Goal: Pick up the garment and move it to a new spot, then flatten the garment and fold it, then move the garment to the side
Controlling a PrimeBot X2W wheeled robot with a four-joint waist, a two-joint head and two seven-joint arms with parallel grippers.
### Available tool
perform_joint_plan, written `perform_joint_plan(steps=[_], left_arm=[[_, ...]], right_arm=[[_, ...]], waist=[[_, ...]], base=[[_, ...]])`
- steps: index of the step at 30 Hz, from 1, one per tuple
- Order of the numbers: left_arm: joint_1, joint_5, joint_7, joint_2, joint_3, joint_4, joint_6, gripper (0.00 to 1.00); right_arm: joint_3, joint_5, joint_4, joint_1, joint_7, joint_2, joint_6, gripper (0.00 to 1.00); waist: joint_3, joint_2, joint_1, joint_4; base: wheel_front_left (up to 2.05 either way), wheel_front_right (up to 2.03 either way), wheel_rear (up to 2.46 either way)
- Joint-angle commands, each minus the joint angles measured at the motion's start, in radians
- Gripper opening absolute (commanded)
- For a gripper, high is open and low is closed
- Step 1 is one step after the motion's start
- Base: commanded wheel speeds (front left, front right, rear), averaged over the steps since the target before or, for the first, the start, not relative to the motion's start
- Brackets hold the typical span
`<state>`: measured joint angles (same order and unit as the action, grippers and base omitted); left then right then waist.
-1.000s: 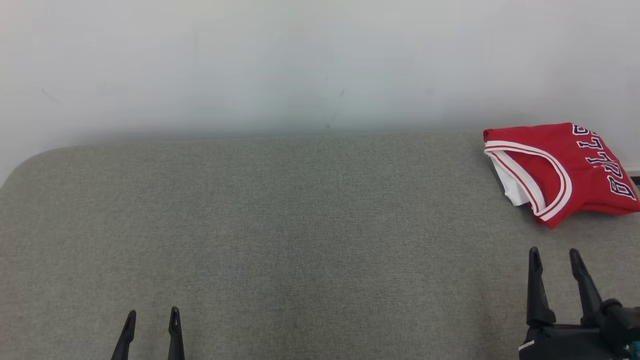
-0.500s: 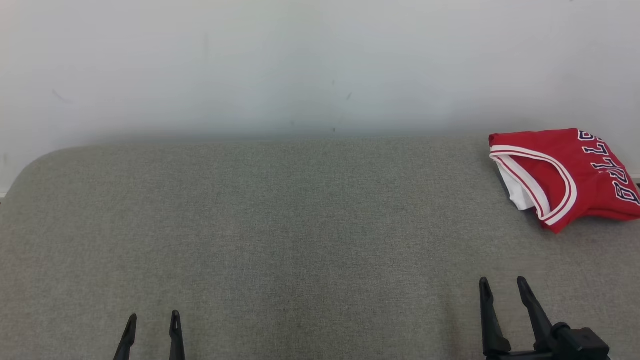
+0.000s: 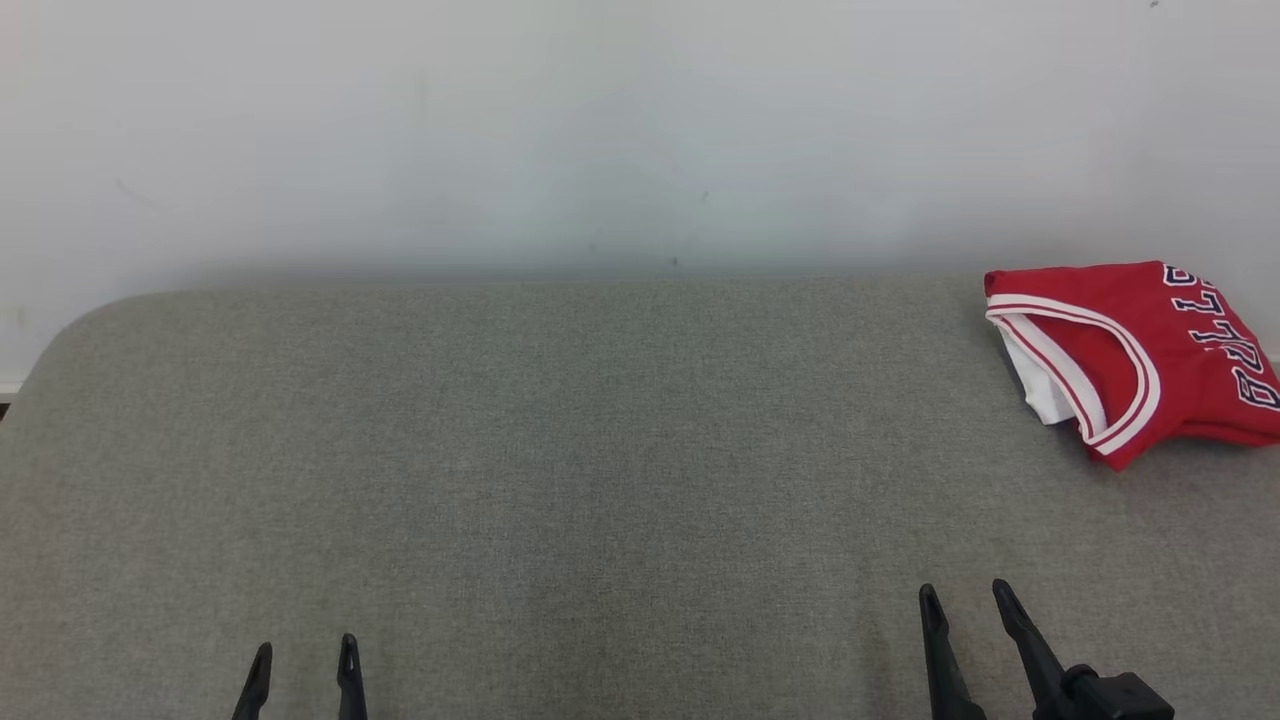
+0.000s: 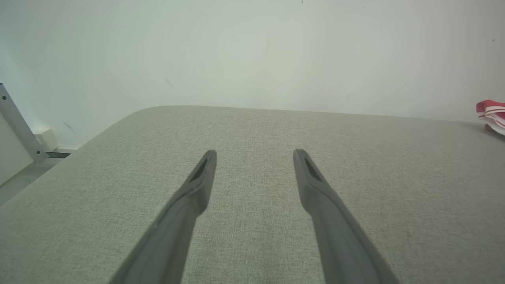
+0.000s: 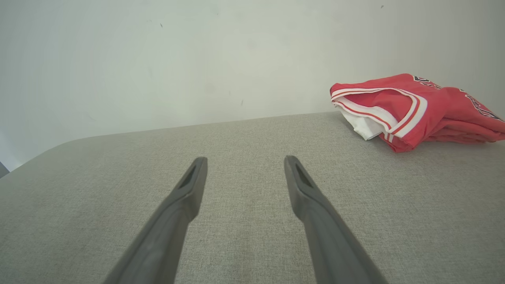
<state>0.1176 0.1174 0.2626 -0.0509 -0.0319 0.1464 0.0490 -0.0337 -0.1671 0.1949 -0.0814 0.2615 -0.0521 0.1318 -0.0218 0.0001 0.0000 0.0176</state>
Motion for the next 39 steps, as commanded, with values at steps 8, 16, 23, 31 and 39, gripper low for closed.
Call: perform_joint_plan(steps=[8,16,23,31,39], left_arm=[[0.006,0.009,0.003,0.001,-0.005,0.001,0.008,1.00],[0.001,0.030,-0.002,0.002,0.004,0.034,0.006,0.00],[-0.028,0.160,-0.002,0.002,0.037,0.048,0.012,0.00],[-0.064,0.317,-0.001,0.002,0.073,0.065,0.020,0.00],[-0.095,0.458,-0.001,0.001,0.105,0.080,0.028,0.00]], right_arm=[[-0.005,-0.008,-0.007,-0.006,0.004,0.003,-0.002,1.00],[-0.002,-0.032,0.028,-0.002,-0.013,0.000,0.000,0.00],[0.040,-0.156,0.043,0.022,-0.071,-0.008,0.000,0.00],[0.103,-0.296,0.061,0.054,-0.150,-0.012,0.000,0.00],[0.163,-0.423,0.078,0.085,-0.223,-0.014,0.000,0.00]], waist=[[0.002,-0.0001,0.0000,0.001],[0.004,-0.0001,0.0000,0.004],[0.009,-0.0001,0.0000,0.003],[0.015,-0.0001,0.0000,0.001],[0.022,-0.0001,0.0000,0.000]], base=[[0.00,0.00,0.00],[0.00,0.00,0.00],[0.00,0.00,0.00],[0.00,0.00,0.00],[0.00,0.00,0.00]])
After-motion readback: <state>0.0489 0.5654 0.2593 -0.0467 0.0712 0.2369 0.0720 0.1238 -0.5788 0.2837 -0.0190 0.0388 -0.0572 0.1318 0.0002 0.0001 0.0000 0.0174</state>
